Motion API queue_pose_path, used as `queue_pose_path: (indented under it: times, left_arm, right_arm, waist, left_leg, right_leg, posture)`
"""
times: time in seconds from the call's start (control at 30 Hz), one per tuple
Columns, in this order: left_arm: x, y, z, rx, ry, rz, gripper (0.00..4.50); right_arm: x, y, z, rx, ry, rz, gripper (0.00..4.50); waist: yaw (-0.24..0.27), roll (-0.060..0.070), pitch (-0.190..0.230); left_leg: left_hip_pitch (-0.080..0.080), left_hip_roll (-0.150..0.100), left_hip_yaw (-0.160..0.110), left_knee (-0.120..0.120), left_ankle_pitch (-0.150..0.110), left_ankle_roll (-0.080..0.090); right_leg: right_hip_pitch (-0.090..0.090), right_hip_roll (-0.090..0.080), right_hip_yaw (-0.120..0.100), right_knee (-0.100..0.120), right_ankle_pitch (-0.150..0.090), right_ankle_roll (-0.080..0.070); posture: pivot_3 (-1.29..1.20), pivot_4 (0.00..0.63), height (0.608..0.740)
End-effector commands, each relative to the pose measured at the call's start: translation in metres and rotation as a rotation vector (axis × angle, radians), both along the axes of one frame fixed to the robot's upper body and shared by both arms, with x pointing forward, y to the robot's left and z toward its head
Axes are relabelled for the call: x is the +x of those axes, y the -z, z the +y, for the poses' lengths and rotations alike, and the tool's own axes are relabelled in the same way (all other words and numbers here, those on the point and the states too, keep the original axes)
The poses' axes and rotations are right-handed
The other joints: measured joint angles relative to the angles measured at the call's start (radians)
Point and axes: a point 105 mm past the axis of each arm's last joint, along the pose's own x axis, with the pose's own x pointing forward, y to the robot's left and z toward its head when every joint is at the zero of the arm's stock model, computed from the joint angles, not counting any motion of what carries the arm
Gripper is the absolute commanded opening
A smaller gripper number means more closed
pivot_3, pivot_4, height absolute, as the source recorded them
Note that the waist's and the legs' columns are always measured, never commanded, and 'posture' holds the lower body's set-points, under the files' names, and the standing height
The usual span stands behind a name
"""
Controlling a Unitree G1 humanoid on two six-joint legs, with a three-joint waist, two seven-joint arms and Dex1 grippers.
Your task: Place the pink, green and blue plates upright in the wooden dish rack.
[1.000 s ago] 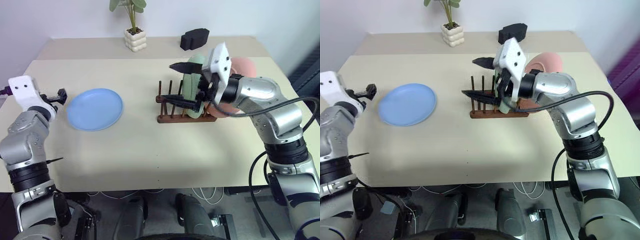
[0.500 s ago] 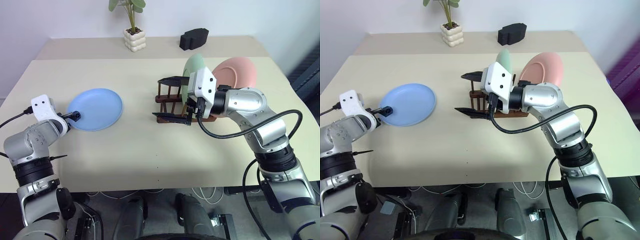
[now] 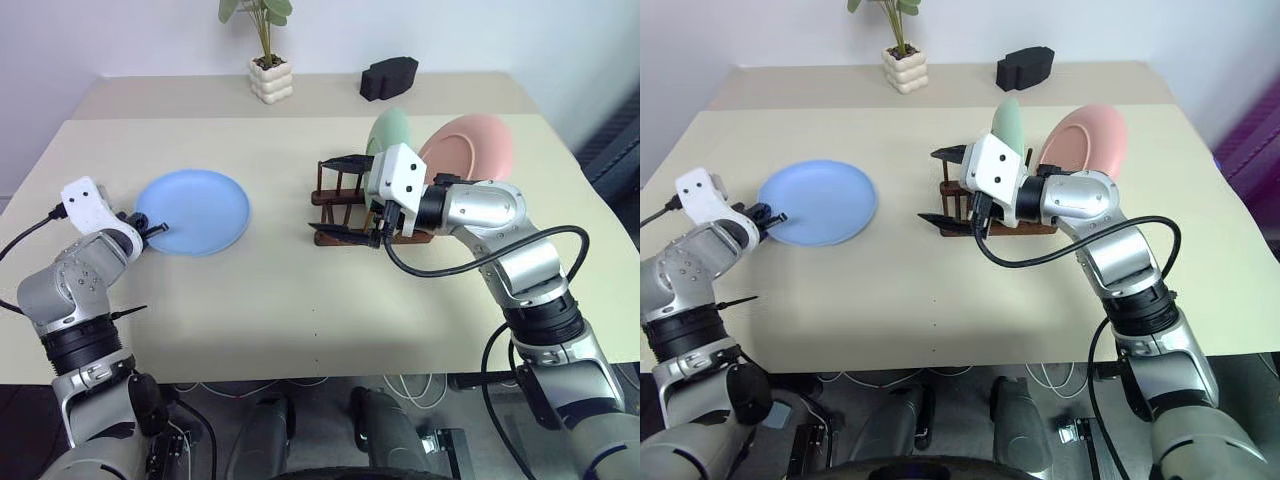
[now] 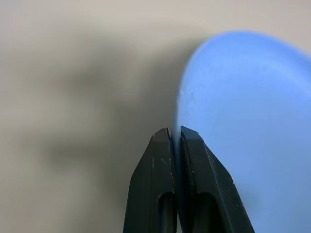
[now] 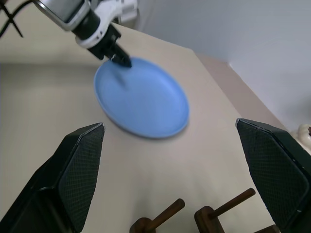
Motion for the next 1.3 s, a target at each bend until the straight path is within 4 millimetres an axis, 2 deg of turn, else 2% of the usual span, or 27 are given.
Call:
queue_pose_path:
  times: [0.03,0.17,0.23,0.3,0.4,0.57,0.7,0.9,0.93,0.97,1.03,1.2,1.3]
  left_arm:
    - [0.004,-0.072,-0.02,0.054,0.068,-0.305,0.04]
    - [0.0,-0.127,-0.043,0.157,0.12,-0.513,0.04]
    - [-0.008,-0.16,-0.068,0.22,0.182,-0.647,0.04]
    - [-0.013,-0.174,-0.082,0.246,0.217,-0.703,0.04]
    - [-0.015,-0.182,-0.103,0.309,0.262,-0.723,0.04]
    - [-0.022,-0.188,-0.129,0.394,0.331,-0.755,0.04]
    - [-0.024,-0.188,-0.136,0.377,0.348,-0.76,0.04]
    - [-0.024,-0.188,-0.142,0.374,0.365,-0.764,0.04]
    - [-0.024,-0.188,-0.142,0.373,0.364,-0.763,0.0]
    - [-0.024,-0.188,-0.142,0.372,0.364,-0.763,0.0]
    - [-0.024,-0.188,-0.141,0.369,0.36,-0.763,0.0]
    - [-0.023,-0.187,-0.139,0.351,0.348,-0.76,0.0]
    - [-0.022,-0.186,-0.139,0.344,0.348,-0.757,0.0]
  right_arm:
    - [0.003,-0.013,0.005,-0.007,0.009,-0.104,4.44]
    - [0.012,-0.017,0.01,-0.056,0.039,-0.231,4.44]
    - [0.014,-0.022,0.018,-0.077,0.046,-0.335,4.44]
    - [0.015,-0.027,0.024,-0.072,0.056,-0.408,4.44]
    - [0.022,-0.033,0.032,-0.119,0.095,-0.562,4.44]
    - [0.034,-0.03,0.04,-0.178,0.148,-0.684,4.44]
    - [0.038,-0.033,0.044,-0.186,0.174,-0.739,4.44]
    - [0.039,-0.025,0.055,-0.199,0.166,-0.754,4.44]
    - [0.038,-0.026,0.056,-0.192,0.167,-0.752,3.89]
    - [0.038,-0.027,0.056,-0.188,0.168,-0.752,3.61]
    - [0.038,-0.027,0.056,-0.187,0.169,-0.755,2.68]
    - [0.036,-0.024,0.058,-0.185,0.159,-0.757,0.07]
    - [0.035,-0.023,0.059,-0.181,0.152,-0.757,0.07]
  waist:
    - [0.002,-0.001,0.0]
    - [-0.001,-0.001,0.0]
    - [-0.003,-0.001,0.0]
    - [-0.005,-0.001,0.0]
    - [-0.006,-0.001,0.0]
    - [-0.005,-0.001,0.0]
    - [-0.005,-0.001,0.0]
    - [-0.008,-0.001,0.0]
    - [-0.008,-0.001,0.0]
    - [-0.007,-0.001,0.0]
    - [-0.007,-0.001,0.0]
    - [-0.006,-0.001,0.0]
    - [-0.006,-0.001,0.0]
  left_leg:
    - [-0.001,0.0,0.0,0.0,0.0,-0.001]
    - [-0.003,-0.001,-0.001,0.0,0.001,-0.002]
    - [-0.003,-0.002,0.0,0.0,0.001,-0.002]
    - [-0.004,-0.002,0.0,0.0,0.001,-0.002]
    - [-0.004,-0.002,0.0,-0.001,0.001,-0.002]
    - [-0.004,-0.002,0.0,0.0,0.002,-0.002]
    - [-0.004,-0.002,0.0,0.0,0.002,-0.002]
    - [-0.004,-0.002,0.0,0.0,0.002,-0.002]
    - [-0.004,-0.002,0.0,0.0,0.002,-0.002]
    - [-0.004,-0.002,0.0,0.0,0.002,-0.002]
    - [-0.004,-0.002,0.0,0.0,0.002,-0.002]
    - [-0.004,-0.002,-0.001,0.0,0.002,-0.002]
    - [-0.004,-0.002,-0.001,0.0,0.002,-0.002]
  right_leg:
    - [0.0,0.0,0.0,0.0,0.0,0.0]
    - [-0.002,0.0,-0.001,-0.001,0.001,0.0]
    - [-0.002,0.0,-0.001,-0.001,0.001,0.0]
    - [-0.003,0.0,-0.001,-0.001,0.002,0.002]
    - [-0.004,0.001,0.0,0.0,0.002,0.002]
    - [-0.004,0.001,0.0,0.0,0.002,0.002]
    - [-0.004,0.001,0.0,0.0,0.002,0.002]
    - [-0.004,0.001,0.0,0.0,0.002,0.002]
    - [-0.004,0.001,0.0,0.001,0.002,0.002]
    - [-0.005,0.001,0.0,0.001,0.002,0.002]
    - [-0.005,0.001,0.0,0.001,0.002,0.002]
    - [-0.004,0.001,0.0,0.001,0.002,0.002]
    - [-0.004,0.001,0.0,0.001,0.002,0.002]
  posture:
    - [0.0,0.15,0.734]
    - [0.0,0.15,0.734]
    - [0.0,0.15,0.734]
    - [0.0,0.15,0.734]
    - [0.0,0.15,0.734]
    - [0.0,0.15,0.734]
    - [0.0,0.15,0.734]
    - [0.0,0.15,0.734]
    - [0.0,0.15,0.734]
    - [0.0,0.15,0.734]
    - [0.0,0.15,0.734]
    - [0.0,0.15,0.734]
    - [0.0,0.15,0.734]
